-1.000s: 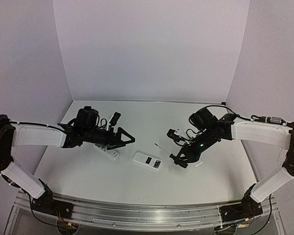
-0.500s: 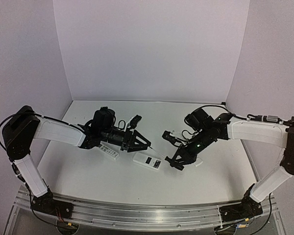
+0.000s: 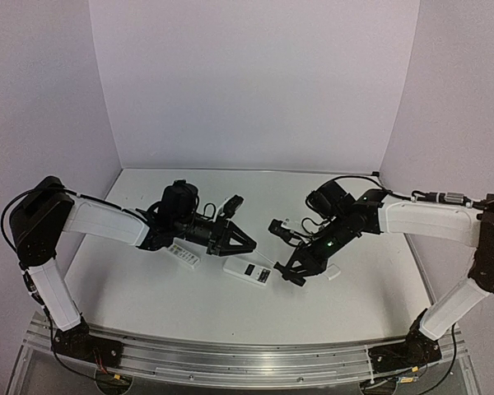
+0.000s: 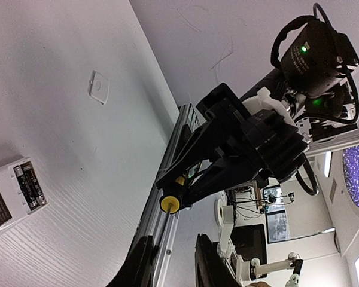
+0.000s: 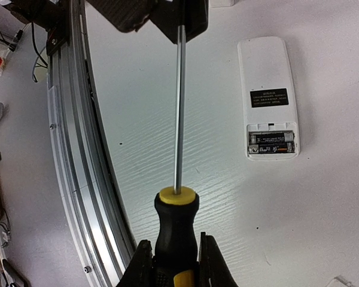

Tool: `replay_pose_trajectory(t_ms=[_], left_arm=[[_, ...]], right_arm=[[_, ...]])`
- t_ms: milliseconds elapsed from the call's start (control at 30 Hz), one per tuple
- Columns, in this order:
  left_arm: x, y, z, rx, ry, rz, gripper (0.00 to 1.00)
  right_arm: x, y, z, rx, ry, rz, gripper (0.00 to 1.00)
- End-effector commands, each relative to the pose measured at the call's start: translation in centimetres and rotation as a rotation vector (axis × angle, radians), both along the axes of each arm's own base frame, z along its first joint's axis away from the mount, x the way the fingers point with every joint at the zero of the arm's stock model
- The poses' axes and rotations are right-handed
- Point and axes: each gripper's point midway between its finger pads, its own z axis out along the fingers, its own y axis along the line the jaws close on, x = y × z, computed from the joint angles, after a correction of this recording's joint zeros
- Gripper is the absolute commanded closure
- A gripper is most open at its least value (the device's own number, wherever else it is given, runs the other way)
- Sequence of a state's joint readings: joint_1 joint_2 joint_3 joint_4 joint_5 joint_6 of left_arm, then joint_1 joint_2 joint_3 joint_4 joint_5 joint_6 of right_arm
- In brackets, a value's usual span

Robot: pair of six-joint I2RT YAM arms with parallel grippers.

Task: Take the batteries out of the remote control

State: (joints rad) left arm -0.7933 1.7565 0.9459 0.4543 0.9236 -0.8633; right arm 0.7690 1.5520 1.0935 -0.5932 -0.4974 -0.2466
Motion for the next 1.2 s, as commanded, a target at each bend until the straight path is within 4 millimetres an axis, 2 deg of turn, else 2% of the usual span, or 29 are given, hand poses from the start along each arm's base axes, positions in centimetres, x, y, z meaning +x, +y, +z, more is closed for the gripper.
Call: replay_pose_trajectory(t_ms=[0,67,167,200,233,300,367,433,500,633,733,833,900,1067,1167], left_arm=[[-0.3,-0.8,1.9,-0.051,-0.044,-0.044,0.94],[-0.5,-0.8,1.9,-0.052,-0.046,-0.049,1.0],[-0.6,-0.7,2.0,-0.052,-0.051,-0.047,1.0],[-0.6,-0.7,1.9,-0.049,-0.05,-0.042,1.0],[-0.6,-0.6,1.9,-0.048,-0.051,-0.037,1.0],[-0.6,-0.4,2.0,-0.053,-0.056,-0.024,1.0],[-0.4,-0.1,2.0,-0.055,-0.067,0.004,1.0],[-0.2,0.1,2.4,-0.07,-0.09,0.038,1.0],[0.2,0.4,3.3,-0.107,-0.115,0.071,1.0],[0.9,1.8,4.0,-0.157,-0.106,0.154,1.0],[1.8,2.8,4.5,-0.191,-0.098,0.241,1.0],[1.8,3.5,6.0,-0.281,-0.097,0.282,1.0],[1.7,3.6,6.8,-0.326,-0.096,0.278,1.0],[1.6,3.2,7.6,-0.374,-0.076,0.246,1.0],[1.5,3.2,7.8,-0.383,-0.069,0.242,1.0]], right_arm=[[0.5,1.0,1.5,0.033,-0.04,0.022,1.0],[0.6,1.1,1.6,0.033,-0.047,0.023,1.0],[0.4,1.2,2.0,0.047,-0.048,0.032,1.0],[0.4,1.2,2.1,0.049,-0.048,0.033,0.97],[0.4,1.2,2.1,0.047,-0.05,0.029,0.91],[0.8,1.0,2.1,0.033,-0.055,-0.006,0.68],[1.4,0.9,2.4,0.026,-0.052,-0.063,0.51],[2.1,0.9,3.2,0.049,-0.062,-0.144,0.38],[2.9,0.9,4.4,0.097,-0.082,-0.232,0.17],[4.2,-0.1,6.5,0.243,-0.097,-0.468,0.15],[4.3,-1.6,6.0,0.34,-0.037,-0.645,0.15],[3.9,-1.4,7.1,0.505,0.041,-0.702,0.14],[3.6,-1.1,7.5,0.546,0.094,-0.705,0.14],[3.6,-0.1,8.1,0.624,0.198,-0.718,0.16],[4.0,0.5,9.4,0.72,0.214,-0.709,0.17]])
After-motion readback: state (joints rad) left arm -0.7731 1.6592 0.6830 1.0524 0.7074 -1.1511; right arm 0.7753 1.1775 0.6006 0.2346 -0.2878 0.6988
